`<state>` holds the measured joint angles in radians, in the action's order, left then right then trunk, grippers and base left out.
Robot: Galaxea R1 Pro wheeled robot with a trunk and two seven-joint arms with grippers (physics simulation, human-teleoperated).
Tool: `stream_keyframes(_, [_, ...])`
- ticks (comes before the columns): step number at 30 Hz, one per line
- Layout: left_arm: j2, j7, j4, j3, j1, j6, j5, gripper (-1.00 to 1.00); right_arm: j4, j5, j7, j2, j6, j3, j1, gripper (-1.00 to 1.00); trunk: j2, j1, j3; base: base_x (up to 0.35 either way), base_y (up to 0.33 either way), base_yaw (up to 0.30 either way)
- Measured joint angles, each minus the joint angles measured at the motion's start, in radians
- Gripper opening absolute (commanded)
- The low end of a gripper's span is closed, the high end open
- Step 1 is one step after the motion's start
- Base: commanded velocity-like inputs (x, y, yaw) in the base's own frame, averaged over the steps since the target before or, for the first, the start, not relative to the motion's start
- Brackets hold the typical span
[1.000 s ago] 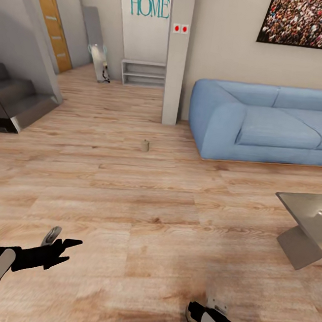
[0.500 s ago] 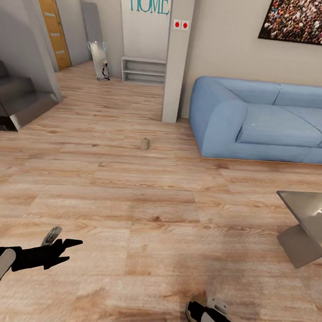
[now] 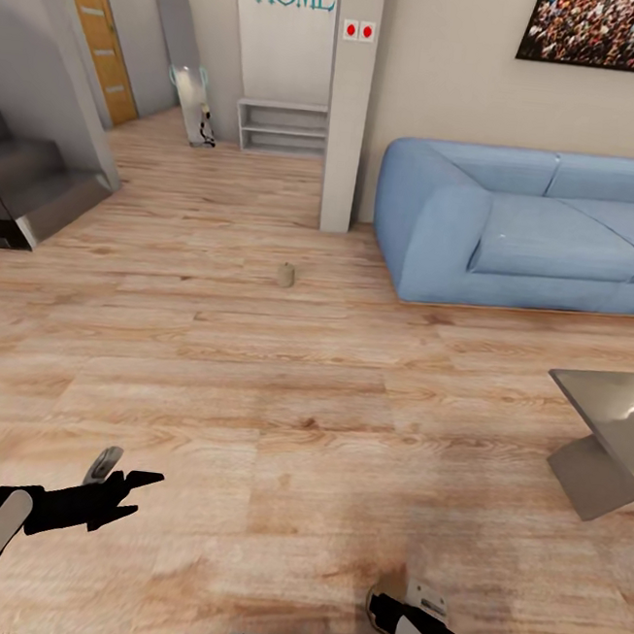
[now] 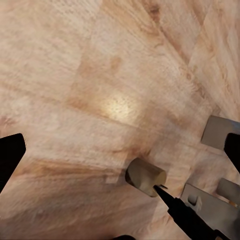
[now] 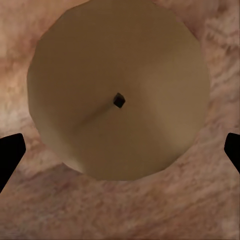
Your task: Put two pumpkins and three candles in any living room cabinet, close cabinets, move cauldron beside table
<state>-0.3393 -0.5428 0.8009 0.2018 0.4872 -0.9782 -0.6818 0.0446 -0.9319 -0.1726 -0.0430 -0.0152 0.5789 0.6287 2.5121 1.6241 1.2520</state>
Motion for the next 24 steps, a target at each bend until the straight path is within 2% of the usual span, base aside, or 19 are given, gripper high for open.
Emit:
stream_keyframes(7, [0.0, 0.0, 0.0, 0.0, 0.0, 0.0, 0.0, 1.0, 0.0, 0.0, 0.0, 0.0, 0.0, 0.0, 0.0, 1.0, 0.002, 0.003, 0.027, 0.0, 0.0, 0.0])
stream_keyframes(24, [-0.003, -0.001, 0.0, 0.001, 0.0, 0.0, -0.002, 1.0, 0.001, 0.002, 0.002, -0.008, 0.017, 0.011, 0.0, 1.0, 0.002, 0.003, 0.027, 0.008, 0.0, 0.0])
